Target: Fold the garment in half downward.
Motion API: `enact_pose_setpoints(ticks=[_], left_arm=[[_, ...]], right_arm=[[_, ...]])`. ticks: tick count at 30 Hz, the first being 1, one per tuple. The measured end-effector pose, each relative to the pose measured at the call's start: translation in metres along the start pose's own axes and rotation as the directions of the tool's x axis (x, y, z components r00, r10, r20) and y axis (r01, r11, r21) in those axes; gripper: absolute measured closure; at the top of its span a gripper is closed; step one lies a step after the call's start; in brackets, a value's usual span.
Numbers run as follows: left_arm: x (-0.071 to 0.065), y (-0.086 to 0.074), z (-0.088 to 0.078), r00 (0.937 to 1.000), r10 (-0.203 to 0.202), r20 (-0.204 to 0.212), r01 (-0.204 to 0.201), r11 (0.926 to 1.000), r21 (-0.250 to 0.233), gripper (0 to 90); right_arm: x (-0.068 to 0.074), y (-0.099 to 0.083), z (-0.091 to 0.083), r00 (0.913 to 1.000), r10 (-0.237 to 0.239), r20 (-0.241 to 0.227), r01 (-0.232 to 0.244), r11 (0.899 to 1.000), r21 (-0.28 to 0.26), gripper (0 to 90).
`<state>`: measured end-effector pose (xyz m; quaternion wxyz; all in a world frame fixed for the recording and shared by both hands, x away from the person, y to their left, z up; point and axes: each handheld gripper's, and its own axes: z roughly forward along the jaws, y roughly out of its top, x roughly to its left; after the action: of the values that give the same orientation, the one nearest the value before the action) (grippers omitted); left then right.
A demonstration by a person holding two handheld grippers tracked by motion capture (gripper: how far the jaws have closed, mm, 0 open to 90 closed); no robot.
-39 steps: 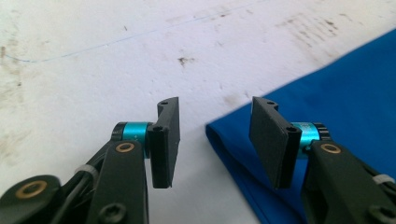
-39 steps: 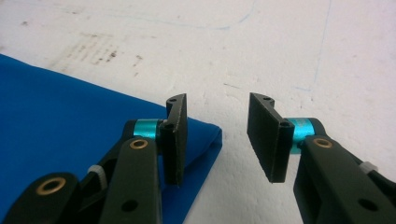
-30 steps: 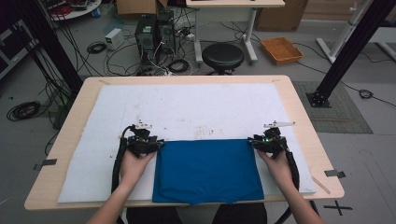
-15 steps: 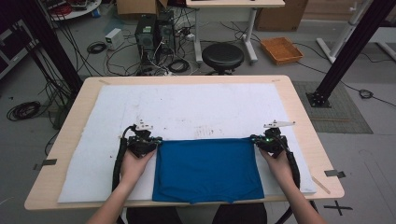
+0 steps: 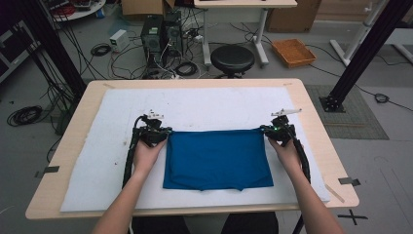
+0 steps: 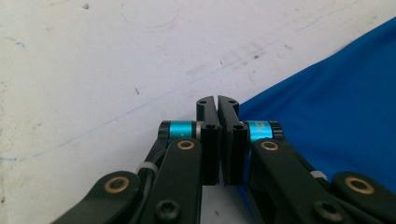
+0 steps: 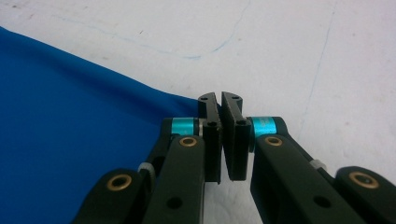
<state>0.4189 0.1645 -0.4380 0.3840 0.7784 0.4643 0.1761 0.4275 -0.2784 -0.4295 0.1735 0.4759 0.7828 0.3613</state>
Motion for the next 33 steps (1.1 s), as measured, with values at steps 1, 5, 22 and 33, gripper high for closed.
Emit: enact_pose_setpoints(ticks=[1, 5, 22, 33], left_arm=[[0.0, 0.0, 0.002, 1.0, -0.002, -0.005, 0.002, 1.0, -0.003, 87.5], [0.002, 0.001, 0.004, 1.0, -0.001, -0.007, 0.0, 1.0, -0.009, 87.4], [0.002, -0.004, -0.038, 0.9991, 0.033, -0.026, -0.036, 0.9913, -0.127, 47.0], [-0.009, -0.033, -0.096, 0.9933, 0.113, -0.025, -0.116, 0.9707, -0.21, 42.9]], right_arm=[[-0.001, 0.001, 0.001, 1.0, 0.002, 0.001, -0.002, 1.0, -0.006, 87.3], [-0.004, -0.001, 0.005, 1.0, 0.004, 0.008, -0.004, 1.0, 0.011, 87.2], [0.0, -0.002, -0.022, 0.9993, -0.007, 0.038, 0.01, 0.998, -0.06, 56.1], [0.011, -0.03, -0.066, 0.9985, -0.043, 0.032, 0.048, 0.984, -0.169, 50.9]])
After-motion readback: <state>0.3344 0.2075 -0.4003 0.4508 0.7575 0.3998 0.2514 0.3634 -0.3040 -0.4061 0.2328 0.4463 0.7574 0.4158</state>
